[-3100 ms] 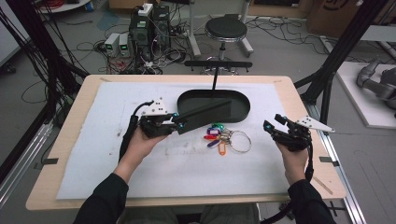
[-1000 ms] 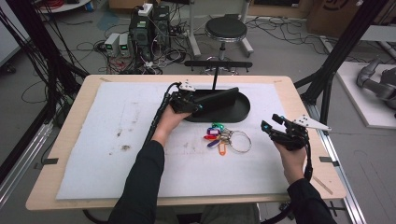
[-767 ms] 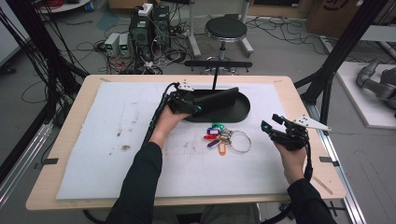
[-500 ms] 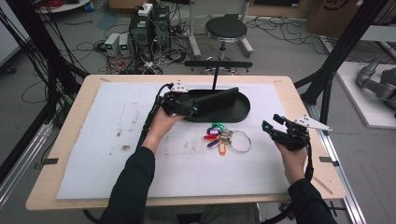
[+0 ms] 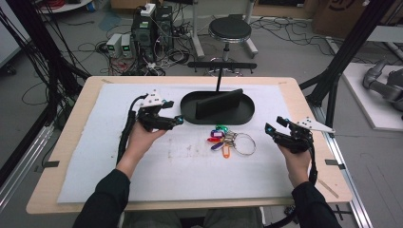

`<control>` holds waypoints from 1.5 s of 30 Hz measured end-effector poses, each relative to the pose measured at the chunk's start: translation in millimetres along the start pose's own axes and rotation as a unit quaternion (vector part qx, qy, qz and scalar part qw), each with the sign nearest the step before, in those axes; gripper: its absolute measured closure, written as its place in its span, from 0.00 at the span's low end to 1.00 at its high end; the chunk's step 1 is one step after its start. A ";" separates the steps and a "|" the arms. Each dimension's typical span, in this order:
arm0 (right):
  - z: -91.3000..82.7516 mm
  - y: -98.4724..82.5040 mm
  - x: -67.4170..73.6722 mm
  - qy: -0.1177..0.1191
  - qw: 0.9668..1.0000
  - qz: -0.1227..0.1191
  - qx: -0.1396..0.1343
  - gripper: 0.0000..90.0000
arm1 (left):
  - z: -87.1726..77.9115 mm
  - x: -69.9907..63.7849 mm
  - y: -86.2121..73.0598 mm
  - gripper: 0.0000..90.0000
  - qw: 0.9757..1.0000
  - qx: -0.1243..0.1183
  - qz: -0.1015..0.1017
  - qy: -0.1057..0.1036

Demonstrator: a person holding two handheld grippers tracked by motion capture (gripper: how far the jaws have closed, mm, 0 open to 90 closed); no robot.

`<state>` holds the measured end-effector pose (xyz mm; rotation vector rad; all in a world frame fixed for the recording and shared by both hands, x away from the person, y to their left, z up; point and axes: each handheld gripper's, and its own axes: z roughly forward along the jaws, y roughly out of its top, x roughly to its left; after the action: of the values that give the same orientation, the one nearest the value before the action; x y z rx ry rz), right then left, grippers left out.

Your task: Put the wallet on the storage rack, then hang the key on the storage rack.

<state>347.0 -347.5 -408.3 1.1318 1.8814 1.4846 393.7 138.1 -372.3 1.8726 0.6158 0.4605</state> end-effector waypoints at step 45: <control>5.7 -9.9 2.9 0.001 0.996 -0.016 0.092 0.50 | -111.8 -5.1 -101.1 0.29 0.986 -0.012 -0.080 0.145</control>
<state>346.9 -342.7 -419.0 1.1758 2.0625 1.3181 305.1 247.6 -425.9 1.7301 0.9417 0.6370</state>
